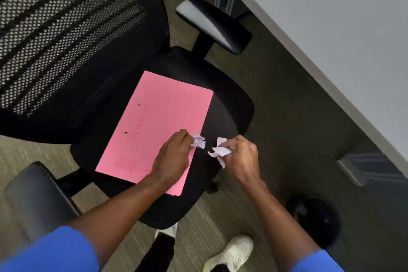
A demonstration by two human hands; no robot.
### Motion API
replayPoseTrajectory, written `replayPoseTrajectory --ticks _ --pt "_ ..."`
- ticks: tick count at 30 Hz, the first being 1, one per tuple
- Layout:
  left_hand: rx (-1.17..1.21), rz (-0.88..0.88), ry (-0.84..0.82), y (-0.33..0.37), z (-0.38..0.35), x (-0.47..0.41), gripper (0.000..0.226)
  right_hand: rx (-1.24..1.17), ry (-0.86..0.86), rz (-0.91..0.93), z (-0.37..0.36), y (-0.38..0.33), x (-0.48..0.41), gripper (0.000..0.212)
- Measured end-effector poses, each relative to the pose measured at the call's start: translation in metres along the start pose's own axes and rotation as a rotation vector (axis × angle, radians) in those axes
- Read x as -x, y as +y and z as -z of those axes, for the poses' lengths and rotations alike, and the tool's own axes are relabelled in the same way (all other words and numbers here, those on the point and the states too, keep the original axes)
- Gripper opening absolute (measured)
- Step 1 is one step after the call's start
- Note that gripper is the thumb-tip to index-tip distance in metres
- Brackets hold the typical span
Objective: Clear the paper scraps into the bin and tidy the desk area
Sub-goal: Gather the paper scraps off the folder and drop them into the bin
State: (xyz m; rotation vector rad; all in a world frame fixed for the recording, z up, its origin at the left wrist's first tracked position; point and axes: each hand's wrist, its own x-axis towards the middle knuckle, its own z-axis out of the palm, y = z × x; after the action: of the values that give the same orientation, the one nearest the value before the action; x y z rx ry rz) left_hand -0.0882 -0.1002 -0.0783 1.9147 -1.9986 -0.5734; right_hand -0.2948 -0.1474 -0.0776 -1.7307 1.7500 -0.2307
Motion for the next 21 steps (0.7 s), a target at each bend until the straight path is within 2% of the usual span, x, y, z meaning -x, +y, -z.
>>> replayPoseTrajectory --ticks 7,11,16,19,21 --pt "0.049 -0.150 -0.082 0.096 -0.064 -0.012 0.011 -0.089 0.105 -0.270 0.038 0.103 0.051 0.021" --pt "-0.016 -0.255 -0.219 0.148 -0.113 -0.013 0.014 -0.124 0.150 -0.385 0.059 0.164 0.078 0.021" --pt "0.102 -0.174 -0.261 0.225 -0.166 0.000 0.005 -0.213 0.125 -0.520 0.077 0.243 0.117 0.020" --pt "0.097 -0.057 -0.376 0.267 -0.203 0.010 0.021 -0.303 0.172 -0.581 0.085 0.287 0.144 0.009" --pt "0.109 0.010 -0.443 0.291 -0.229 0.015 0.025 -0.266 0.188 -0.593 0.089 0.316 0.161 0.013"
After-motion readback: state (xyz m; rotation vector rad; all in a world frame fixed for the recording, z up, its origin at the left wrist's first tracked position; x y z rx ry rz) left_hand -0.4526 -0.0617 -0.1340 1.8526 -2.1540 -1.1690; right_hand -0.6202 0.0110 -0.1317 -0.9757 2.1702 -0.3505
